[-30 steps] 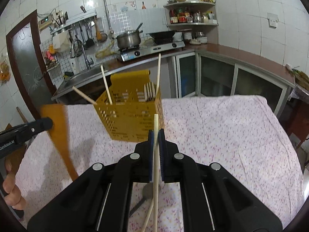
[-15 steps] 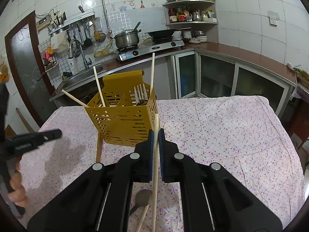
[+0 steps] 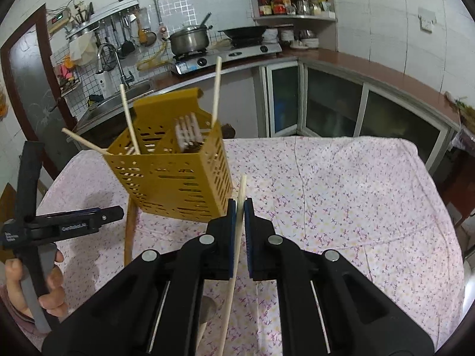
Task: Organize utensils
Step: 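Lift the wooden spatula and chopstick up toward the yellow holder with both tools, then lower the wooden spatula into the holder with the left tool while the right tool holds its chopstick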
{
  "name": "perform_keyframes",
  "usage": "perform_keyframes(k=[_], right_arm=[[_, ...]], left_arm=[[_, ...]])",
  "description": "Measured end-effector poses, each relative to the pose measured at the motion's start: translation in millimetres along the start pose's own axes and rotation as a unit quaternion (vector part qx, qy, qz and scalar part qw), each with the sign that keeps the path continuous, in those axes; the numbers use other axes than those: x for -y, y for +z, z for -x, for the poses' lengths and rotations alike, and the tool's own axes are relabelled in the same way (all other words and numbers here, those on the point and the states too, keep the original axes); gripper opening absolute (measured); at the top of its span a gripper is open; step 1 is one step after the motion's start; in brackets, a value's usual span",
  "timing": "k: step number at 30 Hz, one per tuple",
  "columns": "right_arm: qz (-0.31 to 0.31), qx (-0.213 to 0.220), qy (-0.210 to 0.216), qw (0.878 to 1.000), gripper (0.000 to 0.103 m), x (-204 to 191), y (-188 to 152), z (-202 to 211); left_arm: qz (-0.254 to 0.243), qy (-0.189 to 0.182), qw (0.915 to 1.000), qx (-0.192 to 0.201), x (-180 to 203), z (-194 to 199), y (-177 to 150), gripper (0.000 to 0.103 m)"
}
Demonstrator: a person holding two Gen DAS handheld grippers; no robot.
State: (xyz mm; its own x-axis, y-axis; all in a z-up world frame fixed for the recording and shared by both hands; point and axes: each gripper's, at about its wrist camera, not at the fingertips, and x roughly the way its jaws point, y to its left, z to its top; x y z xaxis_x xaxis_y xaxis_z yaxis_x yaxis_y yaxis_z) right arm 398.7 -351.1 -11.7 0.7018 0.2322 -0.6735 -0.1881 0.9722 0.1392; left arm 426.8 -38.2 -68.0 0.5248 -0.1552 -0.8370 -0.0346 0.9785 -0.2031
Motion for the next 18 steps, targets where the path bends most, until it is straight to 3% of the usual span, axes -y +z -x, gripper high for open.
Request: perform_keyframes(k=[5,7,9,18], right_arm=[[-0.004,-0.011,-0.002,1.000,0.007,8,-2,-9],[-0.001,-0.015,-0.006,1.000,0.007,10,-4,-12],[0.000,-0.018,-0.009,1.000,0.007,10,-5,-14],[0.001,-0.023,-0.014,1.000,0.007,10,-5,-16]], left_arm=[[0.011,0.007,0.9998,-0.013,-3,-24,13,0.060],[0.010,0.003,0.9997,-0.021,-4,-31,17,0.048],[0.012,-0.003,0.9994,-0.033,-4,-36,17,0.030],[0.001,-0.018,0.9992,-0.037,-24,-36,12,0.012]])
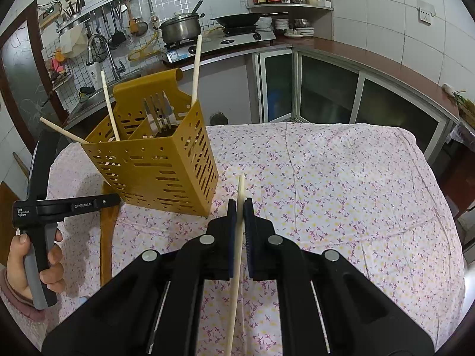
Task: Organize utensils
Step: 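Lower the wooden spatula into the holder with the left tool while the right tool holds its chopstick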
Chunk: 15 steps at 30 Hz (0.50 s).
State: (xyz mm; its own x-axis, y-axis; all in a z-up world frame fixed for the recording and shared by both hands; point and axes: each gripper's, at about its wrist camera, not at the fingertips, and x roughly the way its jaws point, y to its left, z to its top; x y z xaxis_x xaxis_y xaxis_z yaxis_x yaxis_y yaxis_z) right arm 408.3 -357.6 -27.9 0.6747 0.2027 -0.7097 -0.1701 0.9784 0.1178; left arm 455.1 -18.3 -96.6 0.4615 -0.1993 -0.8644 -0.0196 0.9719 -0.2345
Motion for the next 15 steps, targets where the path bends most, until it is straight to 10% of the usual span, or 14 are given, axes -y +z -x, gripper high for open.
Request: perform_keyframes(k=[15], right_arm=[[0.011,0.037,0.003,0.999,0.007,-23,0,37]], left_arm=[[-0.075,-0.037,0.9867,0.139,27,128,-26,0.007]])
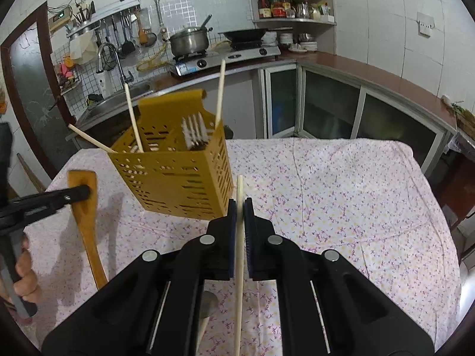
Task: Organize utensils
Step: 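Lower the wooden spatula into the holder with the left tool while the right tool holds its chopstick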
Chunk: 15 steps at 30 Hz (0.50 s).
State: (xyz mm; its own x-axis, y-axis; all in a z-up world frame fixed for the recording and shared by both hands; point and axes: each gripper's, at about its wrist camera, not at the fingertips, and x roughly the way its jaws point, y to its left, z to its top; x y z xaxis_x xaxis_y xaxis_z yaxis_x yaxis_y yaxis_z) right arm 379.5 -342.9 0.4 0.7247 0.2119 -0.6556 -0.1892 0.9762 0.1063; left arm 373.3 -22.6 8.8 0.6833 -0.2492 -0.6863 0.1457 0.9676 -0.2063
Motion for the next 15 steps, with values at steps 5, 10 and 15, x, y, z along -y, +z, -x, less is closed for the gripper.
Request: perform_keyframes(k=[5,10,15], right_arm=[[0.011,0.017,-0.009,1.000,0.007,-9,5,14],[0.006,0.036,-0.009,0.999,0.006,-11,11,25],[0.006,0.072,-0.006,0.997,0.007,-15,20,40]], left_arm=[[-0.035,-0.007,0.9983,0.045,30,38,8,0.007],[-0.044,-0.010,0.9967,0.067,37,55,16,0.007],[-0.044,-0.010,0.9950,0.089,39,74,29,0.007]])
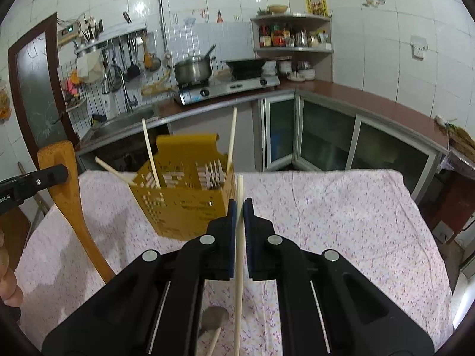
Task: Organize utensils
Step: 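Lower the wooden spatula into the holder with the left tool while the right tool holds its chopstick, then lower the chopstick into the holder and open the right tool while the left tool releases the spatula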
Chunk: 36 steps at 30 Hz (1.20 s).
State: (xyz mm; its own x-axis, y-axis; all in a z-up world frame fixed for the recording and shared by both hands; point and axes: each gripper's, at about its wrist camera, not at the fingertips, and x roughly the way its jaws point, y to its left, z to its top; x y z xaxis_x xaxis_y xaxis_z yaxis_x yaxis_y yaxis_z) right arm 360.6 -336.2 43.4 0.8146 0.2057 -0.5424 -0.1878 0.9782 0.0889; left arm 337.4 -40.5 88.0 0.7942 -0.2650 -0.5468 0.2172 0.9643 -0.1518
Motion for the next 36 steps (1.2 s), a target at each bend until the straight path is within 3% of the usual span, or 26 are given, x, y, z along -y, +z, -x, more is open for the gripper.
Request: perform_keyframes(k=[6,18,26,36], right_arm=[[-0.001,0.050,0.004,0.999,0.006,-4,27,11],[-0.018,0.156,-0.003,0.988,0.007,-5,112,12],[-0.016,0.204,0.003,0.979,0.006,-14,149,-10],[-0.035,0.224,0.015,0.974,0.007,-9,144,-50]], left_arm=[[-0.021,0.004,0.9992,0.033,13,11,30,0.007],[-0.029,0.007,0.9955,0.089,19,5,104,0.007],[-0.025,0.003,0.9959,0.087,10,-29,112,0.007],[-0.054,0.024,0.9961,0.066,2,-75,89,0.007]])
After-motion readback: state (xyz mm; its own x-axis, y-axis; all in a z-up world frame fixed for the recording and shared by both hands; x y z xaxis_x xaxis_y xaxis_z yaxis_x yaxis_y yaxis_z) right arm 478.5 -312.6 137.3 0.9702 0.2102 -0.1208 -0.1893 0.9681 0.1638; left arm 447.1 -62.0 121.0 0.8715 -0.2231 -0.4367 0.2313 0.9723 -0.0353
